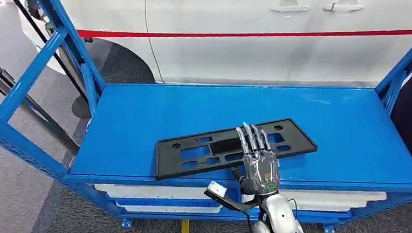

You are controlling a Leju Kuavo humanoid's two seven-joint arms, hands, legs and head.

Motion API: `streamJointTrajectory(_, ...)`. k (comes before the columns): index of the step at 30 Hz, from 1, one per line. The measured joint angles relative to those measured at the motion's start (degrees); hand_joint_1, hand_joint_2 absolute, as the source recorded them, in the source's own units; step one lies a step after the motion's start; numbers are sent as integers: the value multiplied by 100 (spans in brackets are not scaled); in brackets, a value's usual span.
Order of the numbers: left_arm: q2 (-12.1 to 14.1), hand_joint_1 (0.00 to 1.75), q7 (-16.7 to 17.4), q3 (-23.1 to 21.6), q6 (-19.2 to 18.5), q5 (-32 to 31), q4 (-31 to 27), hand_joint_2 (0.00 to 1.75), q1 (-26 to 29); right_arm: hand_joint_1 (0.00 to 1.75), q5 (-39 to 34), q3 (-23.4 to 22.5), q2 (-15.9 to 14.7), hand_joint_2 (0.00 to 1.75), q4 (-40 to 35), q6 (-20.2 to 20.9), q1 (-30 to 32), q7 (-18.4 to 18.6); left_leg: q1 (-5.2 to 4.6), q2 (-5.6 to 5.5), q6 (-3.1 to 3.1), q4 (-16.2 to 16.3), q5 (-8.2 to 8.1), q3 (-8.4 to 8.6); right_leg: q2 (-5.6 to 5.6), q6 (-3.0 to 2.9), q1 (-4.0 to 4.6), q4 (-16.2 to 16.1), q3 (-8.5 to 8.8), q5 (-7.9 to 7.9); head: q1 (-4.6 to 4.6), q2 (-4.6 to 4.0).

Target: Take the parts from the cabinet and place them on the table.

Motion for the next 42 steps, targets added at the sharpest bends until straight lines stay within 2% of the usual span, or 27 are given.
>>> streamJointTrajectory(3, 11, 0, -2, 0, -20, -28, 0, 0, -7, 0, 50, 316, -200, 175, 83, 0, -90, 428, 25, 4, -103, -56, 36, 9, 12, -43, 21, 9, -30, 21, 0, 0)
streamJointTrajectory(5, 24, 0, -7, 2, -35, -66, -2, 0, -14, 0, 77, 604, -396, 175, 175, 0, -229, 823, 15, 3, -157, 75, -68, -41, -7, -113, -56, -134, 34, 121, 0, 0)
streamJointTrajectory(8, 59, 0, -7, 7, -44, -103, -2, 0, -18, 0, 79, 993, -639, 175, 335, 0, -392, 1094, 28, 3, -201, 1242, -716, -559, -14, -150, -55, -129, 26, 135, -2, 0)
streamJointTrajectory(9, 63, 0, -7, 9, -55, -122, -2, 0, -13, 0, 79, 1087, -712, 175, 389, 2, -400, 1143, 28, 3, -214, 1634, -840, -741, -22, -151, -53, -118, 20, 133, -5, 0)
streamJointTrajectory(10, 66, 0, -2, 9, -59, -127, 0, 0, -4, 0, 79, 1139, -760, 175, 428, 2, -403, 1161, 28, 3, -222, 1756, -812, -804, -23, -150, -52, -110, 17, 129, -3, 2)
streamJointTrajectory(11, 68, 0, -2, 9, -68, -129, -2, 0, 0, 0, 79, 1179, -798, 175, 461, 2, -406, 1165, 29, 4, -219, 1561, -638, -717, -21, -147, -53, -99, 19, 121, -5, 0)
streamJointTrajectory(13, 77, 0, -2, 9, -72, -131, -2, 0, -4, 0, 79, 1233, -848, 175, 503, 0, -439, 1168, 32, 5, -201, 602, -131, -234, -11, -117, -58, -61, 31, 90, -5, 0)
streamJointTrajectory(14, 87, 0, -2, 11, -72, -140, -2, 0, -8, 0, 77, 1251, -864, 175, 518, 2, -463, 1168, 36, 6, -183, 107, 12, 7, -8, -89, -56, -26, 26, 62, -2, 2)
streamJointTrajectory(15, 85, 0, -2, 11, -77, -155, -2, 0, -20, 0, 77, 1253, -879, 175, 542, 2, -492, 1168, -4, 0, -153, 15, -74, 61, 1, -46, -5, 27, -6, 33, -5, 0)
streamJointTrajectory(20, 83, 0, -35, 9, -109, -289, -2, 0, -32, 0, 79, 1255, -969, 175, 853, 0, -756, 1354, 26, 5, 28, -35, 0, 35, 7, 77, -40, 95, -32, -25, -2, 0)
streamJointTrajectory(21, 83, 0, -55, 11, -109, -321, -2, 0, -42, 0, 79, 1257, -1003, 175, 949, 0, -852, 1402, 28, 4, 61, -39, 5, 33, 6, 110, -43, 329, -146, -202, 6, 0)
streamJointTrajectory(23, 83, 0, -85, 11, -122, -369, -2, 0, -51, 0, 79, 1290, -1067, 175, 1252, 2, -1059, 1517, 17, 11, 84, -35, 9, 10, 5, 162, -70, 1279, -610, -666, 0, 0)
streamJointTrajectory(24, 81, 0, -92, 11, -131, -389, -2, 0, -52, 0, 77, 1303, -1097, 175, 1376, 2, -1123, 1541, 12, 11, 85, -34, 9, 6, 5, 171, -70, 1665, -806, -788, 2, 2)
streamJointTrajectory(25, 79, 0, -92, 11, -135, -415, -2, 0, -52, 0, 77, 1310, -1121, 175, 1542, 2, -1173, 1576, 11, 10, 85, -33, 9, 8, 5, 170, -69, 1840, -905, -777, 0, 0)
streamJointTrajectory(26, 76, 0, -92, 11, -142, -422, -2, 0, -51, 0, 77, 1327, -1139, 175, 1667, -9, -1245, 1594, 8, 6, 85, -32, 8, 18, 6, 155, -66, 1729, -870, -624, 4, 0)
streamJointTrajectory(27, 74, 0, -92, 11, -149, -433, -2, 0, -55, 0, 77, 1347, -1148, 175, 1778, -11, -1333, 1626, 1, 6, 84, -33, 6, 34, 6, 127, -60, 1388, -722, -381, 2, 0)
streamJointTrajectory(29, 66, 0, -83, 11, -166, -452, -2, 0, -87, 0, 77, 1378, -1178, 175, 2028, -11, -1521, 1692, -14, 6, 77, -38, -1, 73, 8, 9, -13, 292, -198, 164, 2, 2)
streamJointTrajectory(30, 34, 0, -83, 11, -179, -472, 0, 0, -104, 0, 77, 1397, -1194, 175, 2137, -11, -1598, 1746, -22, 8, 65, -31, -7, 72, 5, -47, 19, 25, -84, 111, -4, 0)
streamJointTrajectory(33, 16, 0, -83, 11, -212, -514, 0, 0, -136, 0, 77, 1502, -1229, 175, 2472, -15, -1797, 1922, -2, 7, -39, -66, 4, 79, -10, -70, 52, -7, -97, 131, 4, 0)
streamJointTrajectory(34, 4, 0, -83, 11, -216, -529, 0, 0, -147, 0, 77, 1511, -1235, 175, 2555, -15, -1861, 1950, -11, 6, -77, -100, 19, 106, -8, -107, 45, -66, -73, 160, 0, 2)
streamJointTrajectory(35, 0, 0, -83, 11, -219, -540, 0, 0, -156, 0, 77, 1520, -1235, 175, 2632, -15, -1910, 1968, -10, 2, -86, -36, -11, 95, -32, -103, -53, -190, 13, 246, 4, 0)
streamJointTrajectory(37, -24, 0, -85, 11, -223, -544, 0, 0, -167, 0, 74, 1524, -1261, 175, 2837, -15, -2001, 1983, -9, 0, -136, 470, -389, -137, -59, -170, -46, -252, 33, 282, 0, 0)
streamJointTrajectory(38, -24, 0, -85, 11, -223, -544, 0, 0, -166, 7, 74, 1526, -1268, 175, 2885, -15, -2018, 1981, 11, 0, -165, 922, -627, -339, -64, -170, -46, -247, 17, 281, -7, 0)
streamJointTrajectory(39, -26, 0, -83, 13, -223, -544, 0, 0, -162, 157, 70, 1524, -1270, 175, 2925, -15, -2024, 1978, 25, 1, -192, 1327, -804, -519, -67, -169, -44, -241, 6, 281, -2, 0)
streamJointTrajectory(40, -28, 0, -83, 13, -225, -544, 0, 0, -157, 164, 48, 1502, -1283, 175, 2977, -15, -2028, 1957, 36, 2, -215, 1581, -865, -625, -67, -165, -46, -230, -6, 284, -7, 0)
streamJointTrajectory(41, -35, 0, -83, 13, -225, -544, 0, 0, -150, 171, 22, 1458, -1288, 175, 3019, -15, -2026, 1908, 55, 3, -234, 1553, -778, -594, -66, -155, -52, -218, -13, 283, -2, 0)
streamJointTrajectory(42, -37, 0, -83, 15, -225, -544, 0, 0, -148, 175, -35, 1404, -1292, 175, 3049, -15, -2027, 1865, 80, 4, -254, 1245, -579, -424, -64, -138, -62, -190, -24, 279, -5, 2)
